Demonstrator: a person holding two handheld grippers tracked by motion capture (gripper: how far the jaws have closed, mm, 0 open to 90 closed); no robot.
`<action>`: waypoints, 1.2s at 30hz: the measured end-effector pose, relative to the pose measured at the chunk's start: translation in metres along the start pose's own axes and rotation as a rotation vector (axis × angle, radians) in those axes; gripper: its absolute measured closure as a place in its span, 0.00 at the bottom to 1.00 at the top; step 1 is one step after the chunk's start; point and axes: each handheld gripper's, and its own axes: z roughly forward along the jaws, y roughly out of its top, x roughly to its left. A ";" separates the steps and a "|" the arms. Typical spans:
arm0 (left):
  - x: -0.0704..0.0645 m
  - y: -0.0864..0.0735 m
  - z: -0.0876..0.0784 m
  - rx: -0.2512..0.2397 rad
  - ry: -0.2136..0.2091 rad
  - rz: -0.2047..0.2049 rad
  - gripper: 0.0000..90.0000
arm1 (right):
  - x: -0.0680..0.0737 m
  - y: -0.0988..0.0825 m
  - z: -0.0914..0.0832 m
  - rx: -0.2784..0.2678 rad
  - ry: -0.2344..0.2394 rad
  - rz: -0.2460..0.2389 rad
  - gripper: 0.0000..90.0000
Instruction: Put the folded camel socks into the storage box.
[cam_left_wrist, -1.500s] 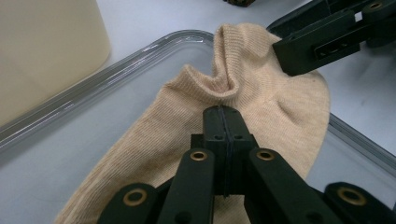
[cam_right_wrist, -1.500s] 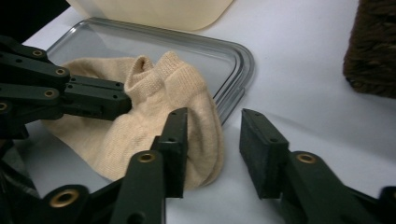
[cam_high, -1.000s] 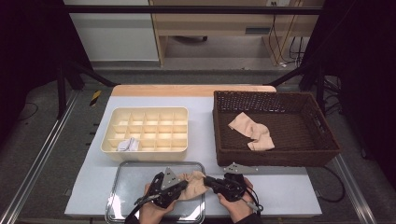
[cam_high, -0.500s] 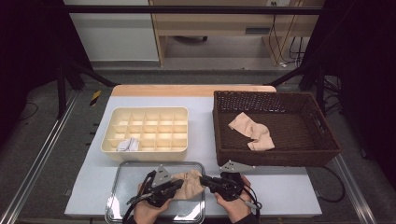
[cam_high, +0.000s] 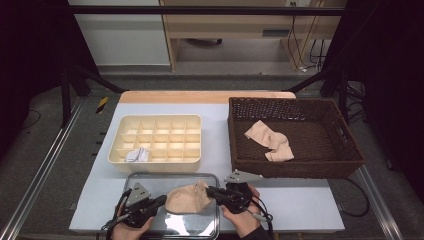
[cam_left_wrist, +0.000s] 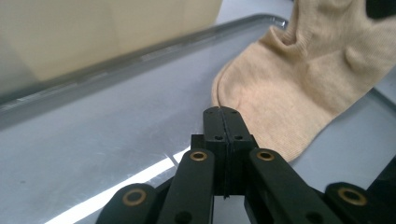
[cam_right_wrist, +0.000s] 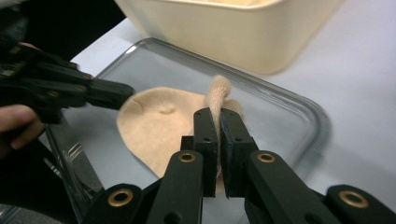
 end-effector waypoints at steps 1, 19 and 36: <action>-0.001 0.000 0.002 0.004 0.001 0.001 0.99 | 0.003 0.002 0.003 0.003 0.005 -0.008 0.96; 0.002 -0.002 0.004 0.020 0.019 0.005 1.00 | 0.045 0.005 0.063 0.085 0.095 -0.101 0.96; 0.015 0.005 -0.012 -0.057 0.027 -0.041 0.99 | 0.041 0.006 0.056 0.015 0.178 -0.063 0.71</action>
